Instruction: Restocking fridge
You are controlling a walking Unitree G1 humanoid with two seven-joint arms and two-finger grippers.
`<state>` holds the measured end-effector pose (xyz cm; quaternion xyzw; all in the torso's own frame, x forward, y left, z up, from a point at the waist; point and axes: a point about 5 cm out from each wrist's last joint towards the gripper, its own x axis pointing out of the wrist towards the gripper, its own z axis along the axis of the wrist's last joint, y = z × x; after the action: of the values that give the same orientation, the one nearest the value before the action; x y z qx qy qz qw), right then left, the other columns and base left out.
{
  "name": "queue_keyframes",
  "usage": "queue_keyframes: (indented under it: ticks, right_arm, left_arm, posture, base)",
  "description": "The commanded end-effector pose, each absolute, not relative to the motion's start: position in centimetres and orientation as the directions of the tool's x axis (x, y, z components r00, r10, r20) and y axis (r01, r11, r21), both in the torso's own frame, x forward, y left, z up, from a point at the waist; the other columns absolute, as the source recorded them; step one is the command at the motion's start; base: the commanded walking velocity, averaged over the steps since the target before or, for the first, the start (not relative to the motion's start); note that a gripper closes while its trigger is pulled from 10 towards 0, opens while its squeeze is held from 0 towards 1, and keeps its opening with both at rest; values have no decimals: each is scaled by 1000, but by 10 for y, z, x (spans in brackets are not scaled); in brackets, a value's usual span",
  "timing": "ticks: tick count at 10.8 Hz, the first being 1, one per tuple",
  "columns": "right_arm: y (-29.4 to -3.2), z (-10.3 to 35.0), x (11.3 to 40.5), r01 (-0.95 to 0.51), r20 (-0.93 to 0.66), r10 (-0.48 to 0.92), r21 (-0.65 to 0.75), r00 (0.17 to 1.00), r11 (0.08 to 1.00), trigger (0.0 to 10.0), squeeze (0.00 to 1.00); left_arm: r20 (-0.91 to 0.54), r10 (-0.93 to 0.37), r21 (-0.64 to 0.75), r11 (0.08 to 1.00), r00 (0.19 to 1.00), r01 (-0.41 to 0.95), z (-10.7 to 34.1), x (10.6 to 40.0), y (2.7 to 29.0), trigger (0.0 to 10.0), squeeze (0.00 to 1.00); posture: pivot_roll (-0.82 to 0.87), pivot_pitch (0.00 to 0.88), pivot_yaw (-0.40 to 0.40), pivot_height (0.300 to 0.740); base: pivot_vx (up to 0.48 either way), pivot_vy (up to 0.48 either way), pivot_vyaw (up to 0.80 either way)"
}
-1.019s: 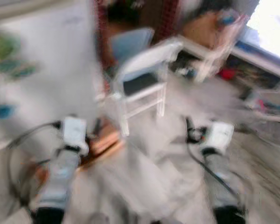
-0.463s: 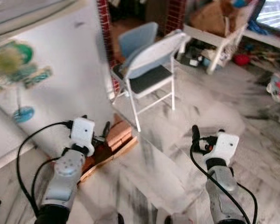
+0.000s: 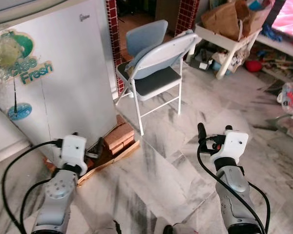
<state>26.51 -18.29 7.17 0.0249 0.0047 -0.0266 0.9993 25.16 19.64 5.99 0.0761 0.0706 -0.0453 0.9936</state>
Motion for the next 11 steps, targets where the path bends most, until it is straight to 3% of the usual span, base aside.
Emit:
queue_keyframes:
  ticks: [1,11]
  right_arm:
    - [-183,72,263,46,-16,-45,49,999,998,10000,0]
    - [-183,72,263,46,-16,-45,49,999,998,10000,0]
  left_arm:
    - [-147,-63,139,987,987,84,60,249,200,10000,0]
    - [-147,-63,139,987,987,84,60,249,200,10000,0]
  posture:
    - [63,29,-48,740]
    - [63,29,-48,740]
  base:
    - [0,0,0]
    - [0,0,0]
